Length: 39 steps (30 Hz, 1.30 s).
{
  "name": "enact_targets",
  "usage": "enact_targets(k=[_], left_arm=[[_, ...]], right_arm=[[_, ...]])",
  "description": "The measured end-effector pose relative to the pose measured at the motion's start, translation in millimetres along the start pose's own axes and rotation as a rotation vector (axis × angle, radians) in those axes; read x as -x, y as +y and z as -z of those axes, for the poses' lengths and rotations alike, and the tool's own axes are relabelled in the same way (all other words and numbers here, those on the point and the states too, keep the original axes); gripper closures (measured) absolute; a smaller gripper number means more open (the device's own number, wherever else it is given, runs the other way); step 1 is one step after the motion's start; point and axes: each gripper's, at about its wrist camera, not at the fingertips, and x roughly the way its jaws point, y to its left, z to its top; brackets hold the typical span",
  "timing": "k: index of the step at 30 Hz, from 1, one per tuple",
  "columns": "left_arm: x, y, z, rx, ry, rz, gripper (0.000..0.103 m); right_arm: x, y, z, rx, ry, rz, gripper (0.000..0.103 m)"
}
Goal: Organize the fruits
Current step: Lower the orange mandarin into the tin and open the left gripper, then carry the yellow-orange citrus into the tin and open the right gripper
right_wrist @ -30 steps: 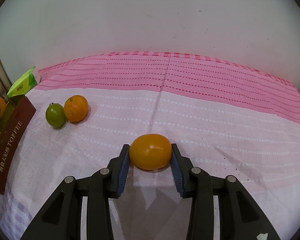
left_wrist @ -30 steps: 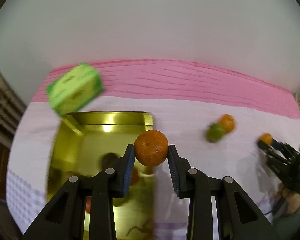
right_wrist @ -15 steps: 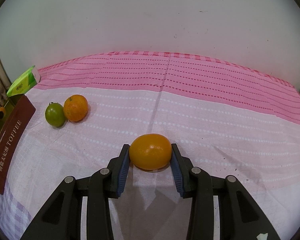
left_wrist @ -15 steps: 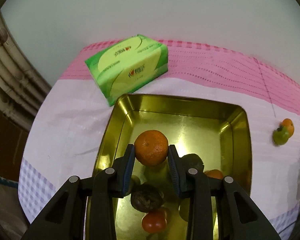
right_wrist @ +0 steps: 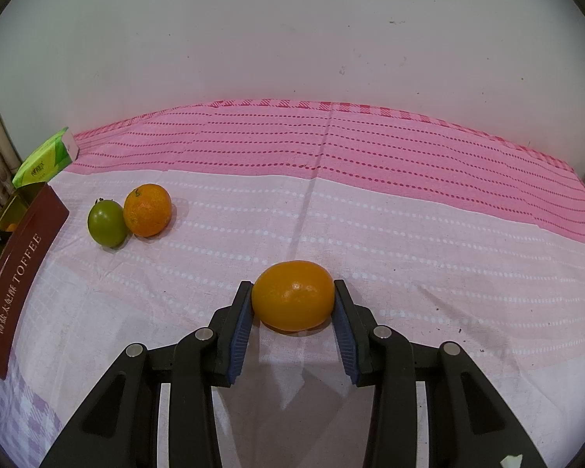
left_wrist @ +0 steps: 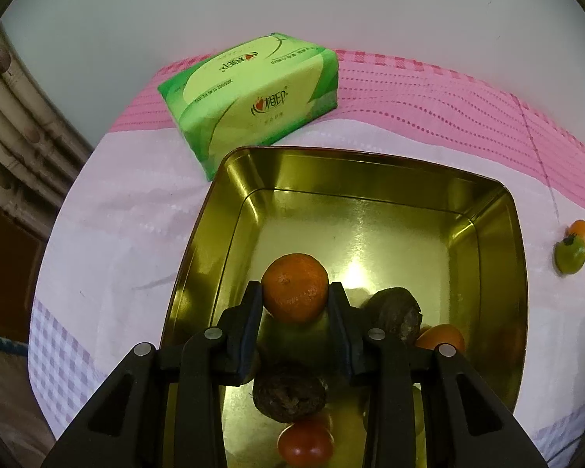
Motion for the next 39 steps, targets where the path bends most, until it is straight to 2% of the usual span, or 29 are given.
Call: enact_targets(k=[10, 12, 21, 26, 31, 39], left_arm=[[3, 0, -1, 0.003, 0.015, 0.001, 0.066], [8, 1, 1, 0.004, -0.002, 0.008, 0.065], [56, 6, 23, -0.033, -0.118, 0.019, 0.046], [77, 24, 41, -0.022, -0.159, 0.012, 0.036], [86, 46, 58, 0.022, -0.174, -0.004, 0.033], [94, 76, 78, 0.088, -0.19, -0.046, 0.033]], right_arm=[[-2, 5, 0, 0.02, 0.004, 0.023, 0.065], [-3, 5, 0, 0.019, 0.004, 0.022, 0.065], [-2, 9, 0, 0.031, 0.007, 0.044, 0.067], [4, 20, -9, 0.029, 0.014, 0.046, 0.068], [30, 64, -28, 0.052, -0.037, -0.07, 0.068], [60, 179, -42, 0.196, -0.061, -0.292, 0.068]])
